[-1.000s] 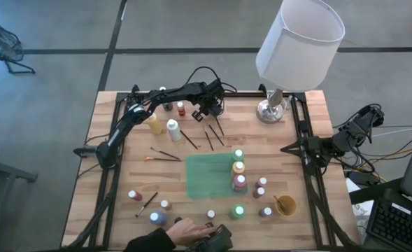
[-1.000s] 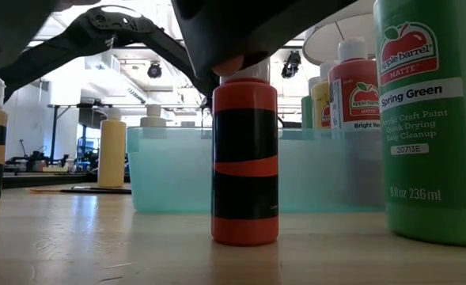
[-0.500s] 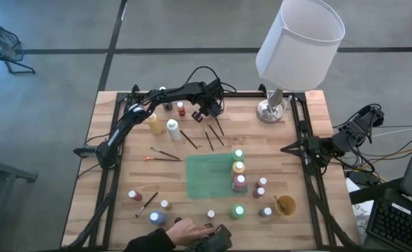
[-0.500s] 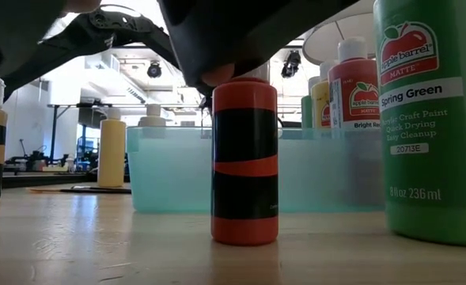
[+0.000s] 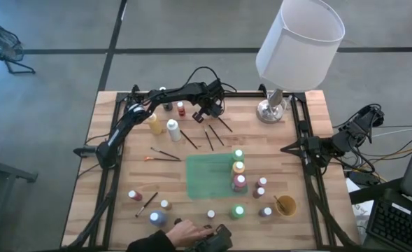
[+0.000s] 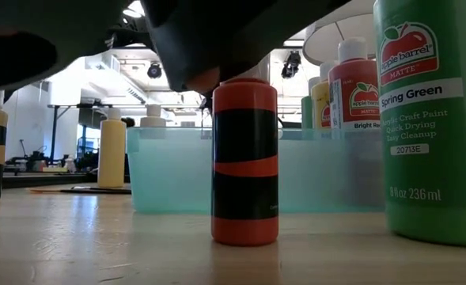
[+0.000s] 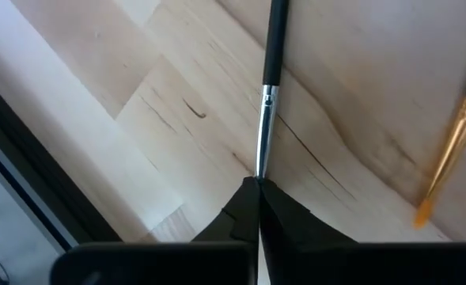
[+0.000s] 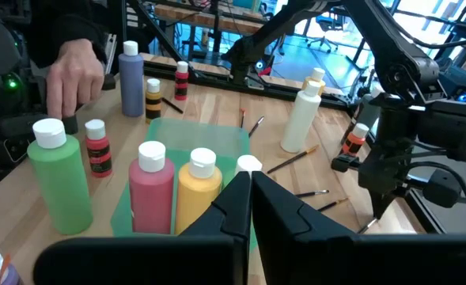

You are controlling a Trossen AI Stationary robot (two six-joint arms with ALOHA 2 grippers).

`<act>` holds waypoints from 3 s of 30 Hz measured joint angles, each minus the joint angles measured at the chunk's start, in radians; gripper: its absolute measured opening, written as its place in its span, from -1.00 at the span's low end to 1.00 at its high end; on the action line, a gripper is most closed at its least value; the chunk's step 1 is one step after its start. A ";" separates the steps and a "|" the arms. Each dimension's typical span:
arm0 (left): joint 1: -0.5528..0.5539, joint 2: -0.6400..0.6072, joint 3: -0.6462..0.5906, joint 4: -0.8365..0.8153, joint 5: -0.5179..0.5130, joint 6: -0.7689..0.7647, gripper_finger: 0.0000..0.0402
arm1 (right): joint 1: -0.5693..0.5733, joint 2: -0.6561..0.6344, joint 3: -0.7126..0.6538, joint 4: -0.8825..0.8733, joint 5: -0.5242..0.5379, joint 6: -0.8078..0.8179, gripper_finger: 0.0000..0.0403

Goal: Pick & Place Paint Supplies
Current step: Put the silver paintbrush into the yellow cup

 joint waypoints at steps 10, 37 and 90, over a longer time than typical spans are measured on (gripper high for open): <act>0.000 -0.005 0.015 -0.075 -0.020 -0.147 -0.99 | 0.000 0.000 0.000 0.000 0.000 0.000 -0.96; -0.019 -0.234 0.066 -0.295 -0.032 -0.576 -1.00 | 0.002 -0.016 0.017 0.051 -0.093 0.171 -0.96; -0.133 -0.312 0.063 0.033 0.849 -1.205 -1.00 | 0.003 0.149 0.003 0.410 -0.124 -0.259 -0.96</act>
